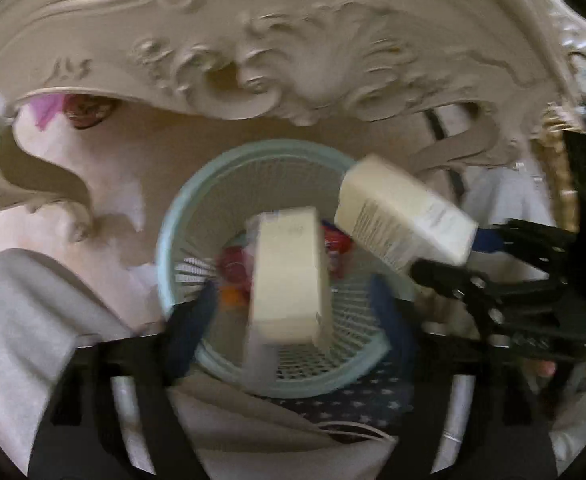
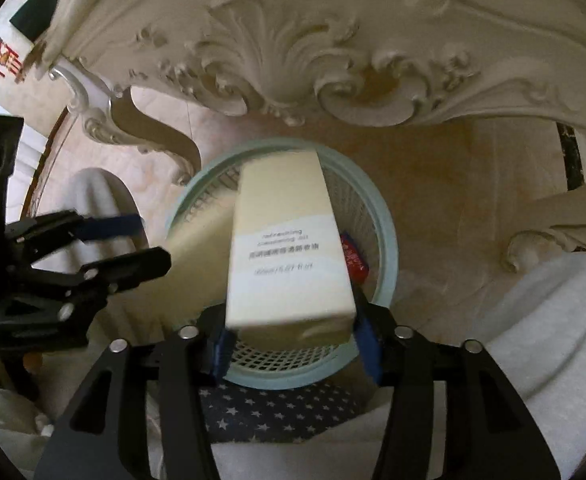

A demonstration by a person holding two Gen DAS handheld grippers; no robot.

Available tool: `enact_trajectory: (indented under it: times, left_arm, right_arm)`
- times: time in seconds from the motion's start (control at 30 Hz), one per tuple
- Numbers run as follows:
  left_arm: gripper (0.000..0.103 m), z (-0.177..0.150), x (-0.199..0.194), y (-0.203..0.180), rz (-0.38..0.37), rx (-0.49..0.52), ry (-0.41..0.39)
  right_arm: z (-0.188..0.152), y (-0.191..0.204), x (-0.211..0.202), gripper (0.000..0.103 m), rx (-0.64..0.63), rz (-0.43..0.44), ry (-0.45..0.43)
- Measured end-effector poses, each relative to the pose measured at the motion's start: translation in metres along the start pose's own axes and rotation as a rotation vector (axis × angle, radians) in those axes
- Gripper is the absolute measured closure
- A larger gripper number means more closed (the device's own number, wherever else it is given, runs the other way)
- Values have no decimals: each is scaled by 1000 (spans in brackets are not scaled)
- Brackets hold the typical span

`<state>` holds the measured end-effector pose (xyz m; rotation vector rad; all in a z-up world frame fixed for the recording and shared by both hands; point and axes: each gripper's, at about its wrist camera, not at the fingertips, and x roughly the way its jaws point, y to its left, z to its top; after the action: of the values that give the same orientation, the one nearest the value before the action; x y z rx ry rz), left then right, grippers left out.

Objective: Collect trash
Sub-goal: 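Release the cream box and cleansing oil box into the wastebasket with both tools, then grasp the white biscuit packet with the left tool while the right tool grasps the orange box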

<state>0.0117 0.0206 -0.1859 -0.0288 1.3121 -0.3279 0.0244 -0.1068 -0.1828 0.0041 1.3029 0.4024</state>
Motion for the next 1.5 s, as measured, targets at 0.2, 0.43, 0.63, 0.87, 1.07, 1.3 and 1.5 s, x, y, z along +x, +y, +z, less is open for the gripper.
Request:
enact_trajectory:
  times: [0.2,0.43,0.63,0.87,1.07,1.3,1.5]
  left_arm:
    - [14,-5,-20,7,43,-22,-55]
    - [14,-3,-92,-16,-42,72,-208]
    - [14,45,-173,-16,-39,127,-403]
    - [14,197,-218,39,209,-20,-665]
    - [14,317,-173,86,261,-163,-610]
    - [14,373,-143,108,162,-199,-544]
    - [14,407,-125,114,181,-210,-491]
  right_arm:
    - [-12,1,-12,35,-5,-48,-19]
    - [-5,21,-98,35,-94,14,-181]
    - [43,17,-189,35,-123,-54,-508]
    - [180,-71,-227,34,21,-268,-688]
    - [277,-130,-198,34,124,-320,-615]
    - [320,-148,-164,34,133,-299,-485]
    - [346,-145,-148,34,99,-299,-429]
